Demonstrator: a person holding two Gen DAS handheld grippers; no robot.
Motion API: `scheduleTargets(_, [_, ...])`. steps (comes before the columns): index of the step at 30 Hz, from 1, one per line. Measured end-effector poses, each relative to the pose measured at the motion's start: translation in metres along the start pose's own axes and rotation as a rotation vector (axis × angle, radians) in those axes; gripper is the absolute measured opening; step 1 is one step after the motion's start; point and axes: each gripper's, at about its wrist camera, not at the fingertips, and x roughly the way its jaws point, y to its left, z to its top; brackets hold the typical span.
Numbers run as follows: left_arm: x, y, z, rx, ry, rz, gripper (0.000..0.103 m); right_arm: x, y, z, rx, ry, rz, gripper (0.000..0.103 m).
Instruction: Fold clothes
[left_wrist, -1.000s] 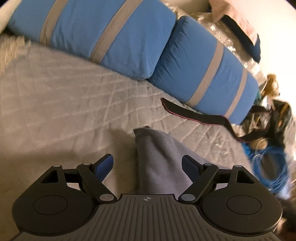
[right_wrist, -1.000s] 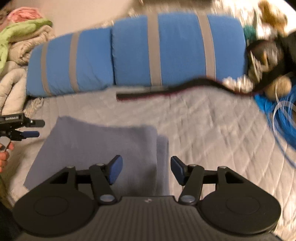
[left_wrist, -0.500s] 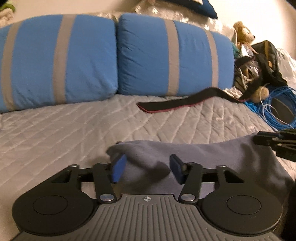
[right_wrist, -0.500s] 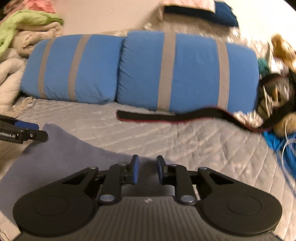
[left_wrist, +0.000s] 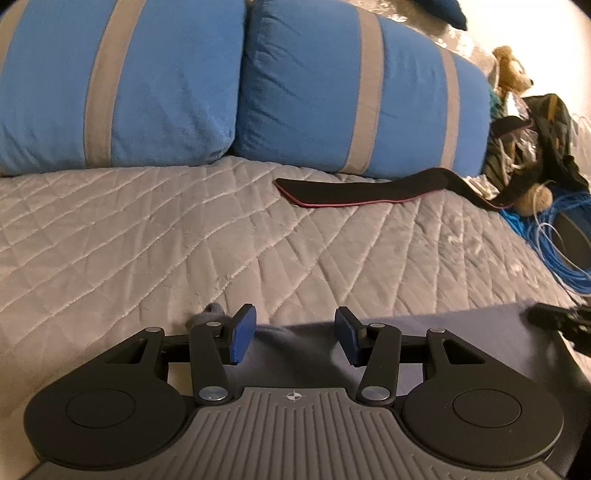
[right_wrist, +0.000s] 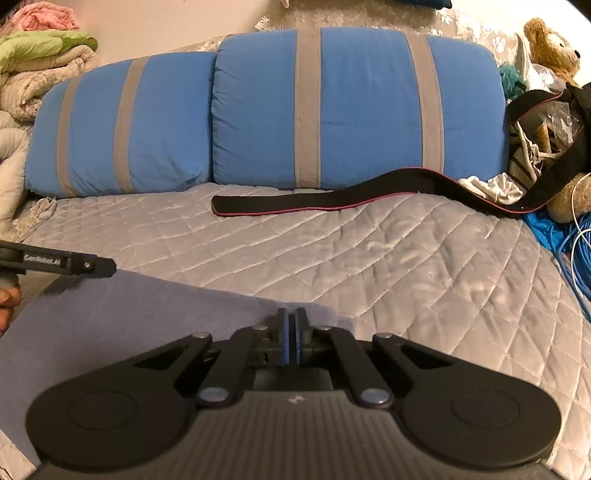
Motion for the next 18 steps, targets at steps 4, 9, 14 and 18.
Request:
scheduleTargets(4, [-0.010,0.005,0.006,-0.052,-0.040,0.052,0.037,0.000,-0.002,0.000,0.005,-0.001,0.007,0.017])
scheduleTargets(9, [-0.046,0.015,0.009,-0.072,-0.081,0.059,0.035,-0.006,-0.006,0.000,0.023,-0.032,-0.016,0.017])
scheduleTargets(14, [-0.065,0.001,-0.005,0.034,-0.041,-0.017,0.028,-0.022,-0.011,0.001,0.047,-0.110,-0.051,0.010])
scheduleTargets(18, [-0.052,-0.016,-0.018,0.129,0.024,0.004,0.023,-0.020,-0.006,-0.001,0.035,-0.074,-0.020,0.010])
